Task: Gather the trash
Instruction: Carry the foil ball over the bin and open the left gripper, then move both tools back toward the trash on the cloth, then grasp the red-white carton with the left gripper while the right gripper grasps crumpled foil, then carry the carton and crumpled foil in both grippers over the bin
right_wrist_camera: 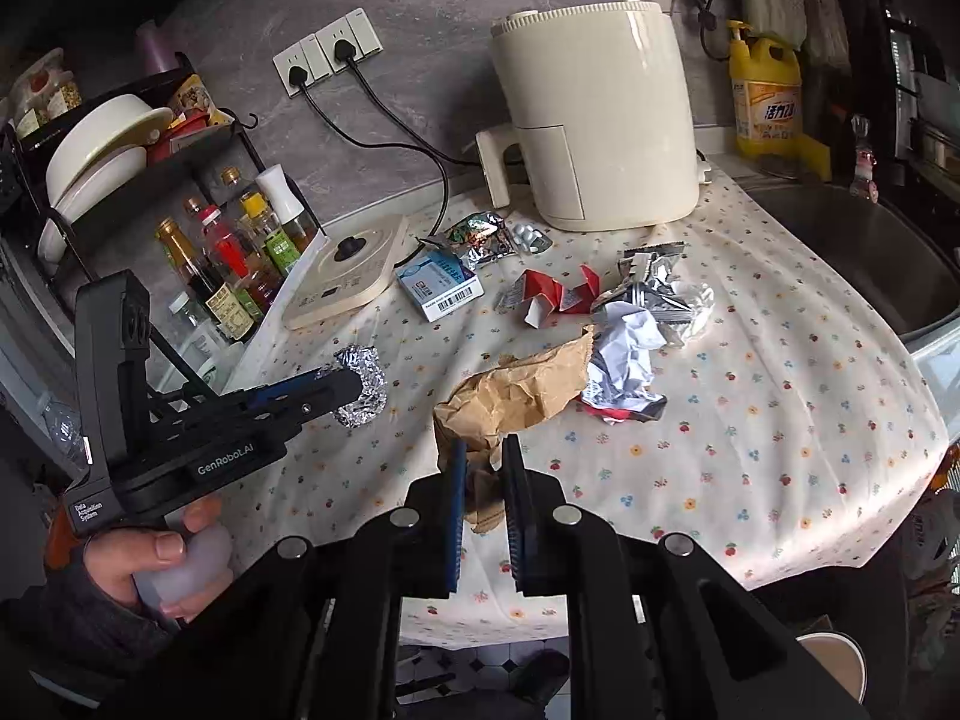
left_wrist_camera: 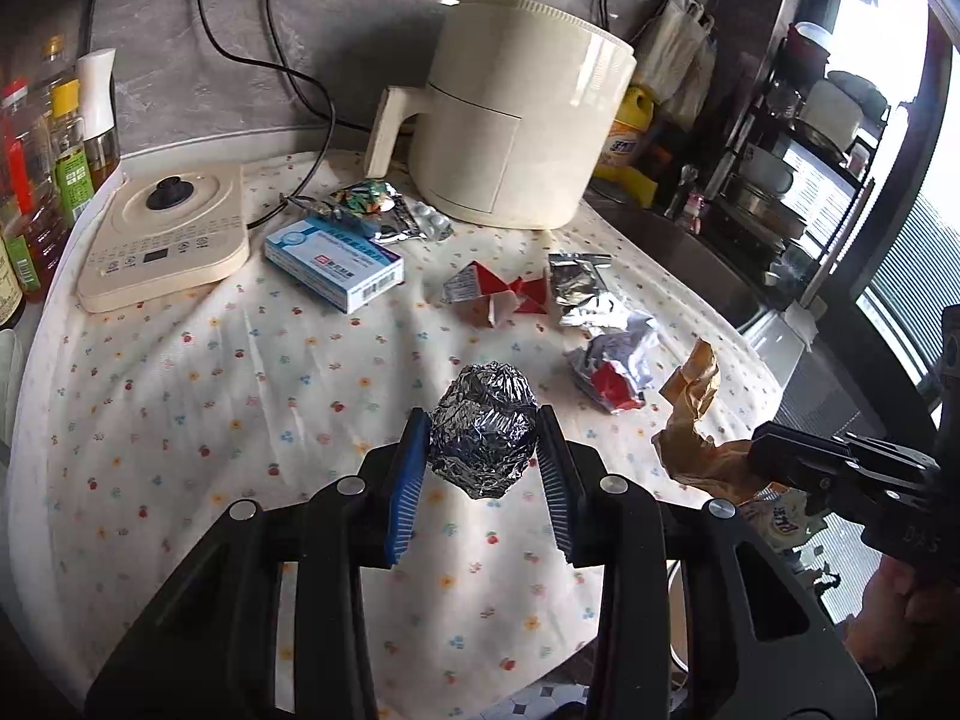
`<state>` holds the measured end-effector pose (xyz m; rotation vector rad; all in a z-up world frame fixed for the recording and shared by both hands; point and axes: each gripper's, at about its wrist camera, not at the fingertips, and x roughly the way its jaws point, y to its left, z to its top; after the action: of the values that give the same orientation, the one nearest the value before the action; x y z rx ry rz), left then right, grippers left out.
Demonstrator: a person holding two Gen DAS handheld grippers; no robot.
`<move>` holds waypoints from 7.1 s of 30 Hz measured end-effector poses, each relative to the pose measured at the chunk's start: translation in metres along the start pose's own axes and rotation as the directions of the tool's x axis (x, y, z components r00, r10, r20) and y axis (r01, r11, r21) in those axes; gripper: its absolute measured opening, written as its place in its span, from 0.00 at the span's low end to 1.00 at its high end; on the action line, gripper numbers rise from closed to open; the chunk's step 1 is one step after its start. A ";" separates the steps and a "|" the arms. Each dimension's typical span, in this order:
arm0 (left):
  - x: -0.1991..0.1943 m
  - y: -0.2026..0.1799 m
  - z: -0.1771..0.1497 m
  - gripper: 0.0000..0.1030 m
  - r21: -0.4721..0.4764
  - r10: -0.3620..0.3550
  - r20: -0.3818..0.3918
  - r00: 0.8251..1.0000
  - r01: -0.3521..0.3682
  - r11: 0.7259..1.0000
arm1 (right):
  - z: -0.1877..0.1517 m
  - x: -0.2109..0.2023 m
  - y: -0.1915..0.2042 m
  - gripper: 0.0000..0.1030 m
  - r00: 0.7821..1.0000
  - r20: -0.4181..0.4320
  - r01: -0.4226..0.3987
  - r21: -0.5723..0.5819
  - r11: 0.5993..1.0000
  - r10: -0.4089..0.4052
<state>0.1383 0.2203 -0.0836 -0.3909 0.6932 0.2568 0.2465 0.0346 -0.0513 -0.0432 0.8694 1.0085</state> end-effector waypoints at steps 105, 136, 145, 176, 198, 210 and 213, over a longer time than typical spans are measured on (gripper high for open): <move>0.042 -0.094 0.018 0.93 0.099 -0.193 -0.046 0.980 0.196 0.975 | -0.035 -0.079 -0.127 0.89 0.939 -0.007 0.331 0.296 0.896 -0.344; 0.102 0.027 0.097 0.92 0.143 -0.171 -0.037 0.985 0.174 0.974 | 0.043 0.065 -0.061 0.92 0.951 -0.017 0.302 0.278 0.912 -0.310; 0.138 0.030 0.105 0.84 0.192 -0.187 -0.128 0.974 0.209 0.959 | 0.047 0.118 -0.072 0.27 0.968 -0.137 0.241 0.306 0.921 -0.208; 0.153 0.005 0.082 0.48 0.274 -0.160 -0.187 0.969 0.208 0.939 | 0.036 0.061 -0.062 0.25 0.951 -0.040 0.302 0.320 0.898 -0.306; 0.070 -0.039 0.043 0.48 0.206 -0.099 -0.092 0.991 0.116 0.972 | 0.006 0.002 -0.067 0.26 0.978 0.006 0.198 0.265 0.944 -0.207; 0.062 -0.115 0.006 0.48 0.223 -0.121 -0.133 0.984 0.149 0.963 | -0.037 -0.060 -0.109 0.26 0.975 -0.016 0.215 0.311 0.926 -0.221; 0.062 -0.138 -0.005 0.48 0.238 -0.135 -0.152 0.979 0.169 0.956 | -0.052 -0.075 -0.125 0.26 0.972 -0.025 0.227 0.336 0.914 -0.232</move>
<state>0.2302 0.1002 -0.0918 -0.2195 0.8127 -0.0048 0.2910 -0.1110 -0.0801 0.1509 0.9887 0.6292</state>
